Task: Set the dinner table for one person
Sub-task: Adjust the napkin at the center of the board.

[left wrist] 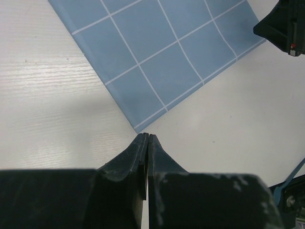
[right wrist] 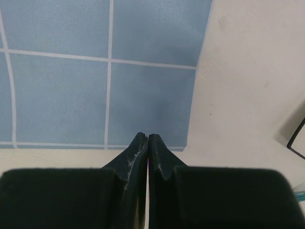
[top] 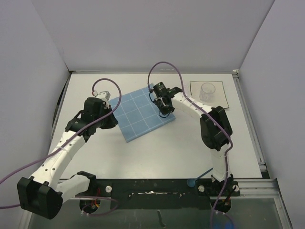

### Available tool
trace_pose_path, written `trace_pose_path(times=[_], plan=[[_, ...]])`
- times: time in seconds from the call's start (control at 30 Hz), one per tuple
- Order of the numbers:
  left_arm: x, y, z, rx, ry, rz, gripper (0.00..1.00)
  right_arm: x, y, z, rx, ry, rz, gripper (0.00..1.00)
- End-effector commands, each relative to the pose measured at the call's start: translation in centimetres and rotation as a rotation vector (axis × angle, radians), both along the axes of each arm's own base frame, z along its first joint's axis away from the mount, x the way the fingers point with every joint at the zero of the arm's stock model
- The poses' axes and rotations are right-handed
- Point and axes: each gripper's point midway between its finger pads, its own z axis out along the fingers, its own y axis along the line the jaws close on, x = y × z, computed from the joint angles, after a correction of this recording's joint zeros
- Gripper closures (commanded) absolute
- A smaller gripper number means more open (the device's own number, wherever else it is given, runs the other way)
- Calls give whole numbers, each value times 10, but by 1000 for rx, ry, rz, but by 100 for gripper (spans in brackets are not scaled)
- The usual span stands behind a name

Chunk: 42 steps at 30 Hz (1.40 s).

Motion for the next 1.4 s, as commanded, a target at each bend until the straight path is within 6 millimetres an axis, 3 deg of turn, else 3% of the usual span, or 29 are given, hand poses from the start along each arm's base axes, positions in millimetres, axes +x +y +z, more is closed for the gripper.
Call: trace_pose_path(times=[0.0, 0.1, 0.3, 0.37, 0.6, 0.7, 0.9, 1.03, 1.2, 1.37], plan=[[14, -4, 15, 5, -61, -13, 100, 34, 0, 13, 10, -97, -33, 100], [15, -4, 10, 11, -47, -17, 100, 37, -11, -6, -6, -68, -55, 100], [18, -5, 6, 8, -45, -10, 100, 32, -63, -27, -168, -31, -180, 100], [19, -7, 3, 1, -37, -13, 100, 29, -73, -34, -171, -16, -190, 100], [17, -8, 5, -9, -40, -16, 100, 15, -67, -51, -79, 43, -213, 100], [14, -3, 5, 6, -40, -10, 100, 16, -62, -41, -86, 11, -214, 100], [11, -2, 0, 5, -31, -8, 100, 28, -52, 2, -60, -54, -199, 100], [11, -4, 0, -6, -33, -7, 100, 26, -43, 26, -43, -95, -184, 100], [11, -4, 3, -7, -40, -8, 100, 17, -35, 40, -23, -125, -172, 100], [9, -3, 1, -2, -33, -7, 100, 12, -28, 38, 2, -110, -168, 100]])
